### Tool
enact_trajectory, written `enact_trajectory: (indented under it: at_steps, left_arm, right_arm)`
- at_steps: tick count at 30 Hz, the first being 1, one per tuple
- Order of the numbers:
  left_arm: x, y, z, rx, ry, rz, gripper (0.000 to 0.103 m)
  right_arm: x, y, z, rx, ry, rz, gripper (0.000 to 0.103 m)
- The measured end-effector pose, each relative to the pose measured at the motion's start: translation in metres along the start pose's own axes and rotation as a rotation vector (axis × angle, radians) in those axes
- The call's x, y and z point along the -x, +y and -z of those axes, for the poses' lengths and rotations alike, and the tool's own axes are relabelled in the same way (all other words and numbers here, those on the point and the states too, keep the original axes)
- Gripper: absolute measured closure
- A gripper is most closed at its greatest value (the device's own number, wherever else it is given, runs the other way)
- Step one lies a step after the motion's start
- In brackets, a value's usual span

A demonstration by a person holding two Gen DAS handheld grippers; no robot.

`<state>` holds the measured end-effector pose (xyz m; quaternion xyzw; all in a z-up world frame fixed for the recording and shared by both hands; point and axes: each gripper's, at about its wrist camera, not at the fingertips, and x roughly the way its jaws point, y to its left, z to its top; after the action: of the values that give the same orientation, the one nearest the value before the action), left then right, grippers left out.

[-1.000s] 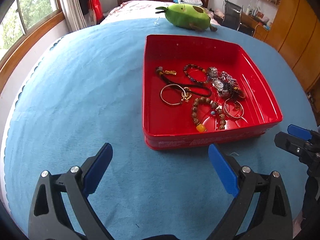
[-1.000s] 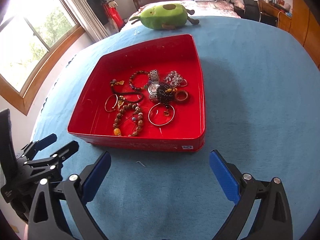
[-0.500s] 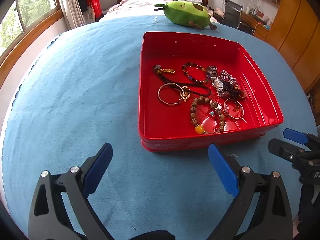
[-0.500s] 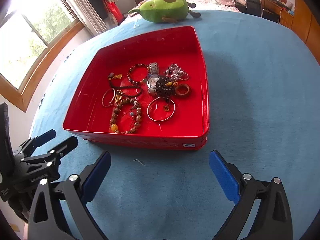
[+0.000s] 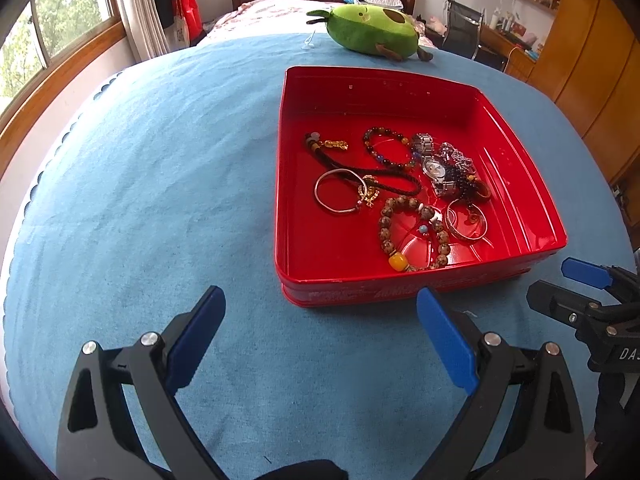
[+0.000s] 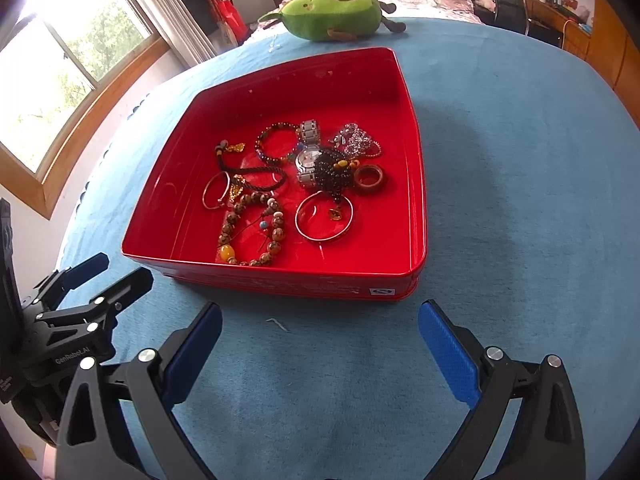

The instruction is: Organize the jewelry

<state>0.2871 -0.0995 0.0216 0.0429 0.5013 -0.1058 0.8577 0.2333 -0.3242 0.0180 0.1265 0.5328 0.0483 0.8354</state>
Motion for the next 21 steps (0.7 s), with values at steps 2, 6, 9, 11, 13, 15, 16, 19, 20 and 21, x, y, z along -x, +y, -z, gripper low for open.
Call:
enact_trajectory:
  at_steps: [2, 6, 9, 11, 13, 15, 16, 19, 20, 21]
  left_arm:
    - [-0.0007, 0.0000, -0.0001, 0.000, 0.002, 0.000, 0.007]
    - [-0.0015, 0.0001, -0.0002, -0.001, 0.003, -0.001, 0.007]
    - [-0.0021, 0.0000, -0.0001, -0.003, 0.003, -0.001, 0.007]
    - [-0.0022, 0.0002, -0.0002, -0.005, 0.003, -0.001, 0.007]
    - [-0.0024, 0.0005, -0.0002, -0.004, 0.002, -0.002, 0.007]
    - [-0.0025, 0.0002, -0.0004, -0.003, 0.003, -0.002, 0.007]
    - [-0.0025, 0.0004, -0.0005, -0.002, 0.003, -0.002, 0.007]
    - [-0.0027, 0.0003, -0.0009, -0.002, 0.004, -0.003, 0.007]
    - [-0.0030, 0.0002, -0.0009, -0.003, 0.005, -0.002, 0.007]
    - [-0.0031, 0.0002, -0.0007, -0.004, 0.005, -0.002, 0.007]
  right_arm:
    - [-0.0004, 0.0000, 0.0001, 0.001, 0.000, 0.002, 0.004]
    - [-0.0009, 0.0002, 0.0002, 0.001, 0.000, 0.003, 0.004]
    - [-0.0007, 0.0003, 0.0002, 0.002, 0.000, 0.003, 0.004]
    - [-0.0010, 0.0003, 0.0003, 0.003, -0.001, 0.004, 0.004]
    - [-0.0012, 0.0008, 0.0003, 0.005, -0.001, 0.005, 0.004]
    - [-0.0014, 0.0010, 0.0002, 0.007, -0.003, 0.006, 0.004]
    - [-0.0014, 0.0010, 0.0001, 0.009, -0.004, 0.007, 0.004]
    - [-0.0015, 0.0012, 0.0001, 0.013, -0.005, 0.009, 0.004]
    - [-0.0014, 0.0012, 0.0001, 0.013, -0.005, 0.008, 0.004]
    - [-0.0016, 0.0013, 0.0001, 0.014, -0.005, 0.008, 0.004]
